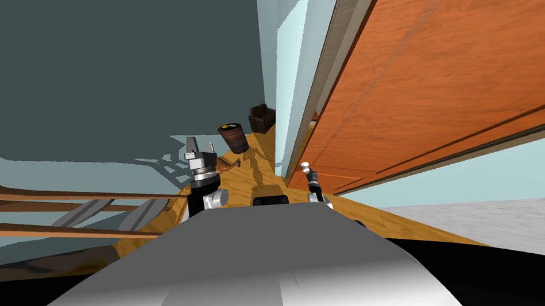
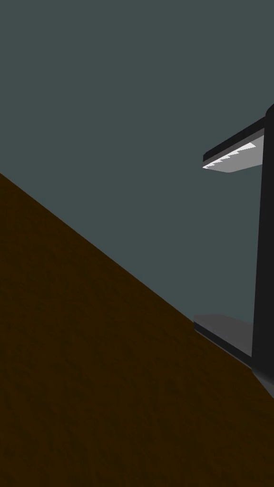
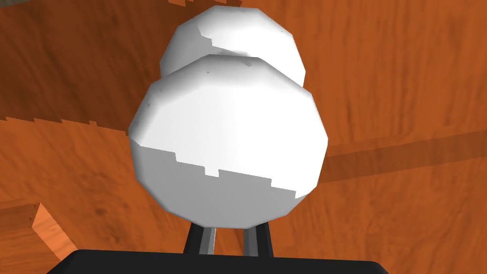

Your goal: Pull the door open

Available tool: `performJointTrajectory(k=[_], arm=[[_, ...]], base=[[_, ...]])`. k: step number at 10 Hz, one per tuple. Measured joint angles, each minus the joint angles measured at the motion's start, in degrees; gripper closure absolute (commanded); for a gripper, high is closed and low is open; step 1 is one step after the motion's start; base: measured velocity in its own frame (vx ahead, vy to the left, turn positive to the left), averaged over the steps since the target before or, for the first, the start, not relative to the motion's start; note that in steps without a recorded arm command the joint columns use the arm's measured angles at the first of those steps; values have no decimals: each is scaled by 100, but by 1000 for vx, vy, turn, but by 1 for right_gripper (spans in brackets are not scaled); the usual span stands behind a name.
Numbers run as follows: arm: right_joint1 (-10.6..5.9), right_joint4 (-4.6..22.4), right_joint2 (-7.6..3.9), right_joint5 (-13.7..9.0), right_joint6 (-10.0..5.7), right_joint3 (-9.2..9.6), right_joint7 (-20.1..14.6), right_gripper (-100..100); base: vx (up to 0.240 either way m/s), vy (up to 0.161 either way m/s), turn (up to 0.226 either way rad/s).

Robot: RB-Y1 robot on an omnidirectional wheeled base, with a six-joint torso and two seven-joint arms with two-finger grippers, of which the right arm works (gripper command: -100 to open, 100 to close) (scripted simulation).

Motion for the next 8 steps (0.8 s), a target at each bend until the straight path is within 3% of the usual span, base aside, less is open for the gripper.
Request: performJointTrajectory(k=[1, 2, 4, 8], arm=[[20, -28, 28, -14, 19, 10, -53, 100], [101, -153, 40, -14, 95, 22, -70, -100], [80, -167, -3, -124, 97, 1, -288, -100], [60, -202, 121, -331, 152, 150, -882, -100]], base=[[-4, 5, -10], [-29, -22, 0], [-70, -7, 65], [-82, 11, 52]])
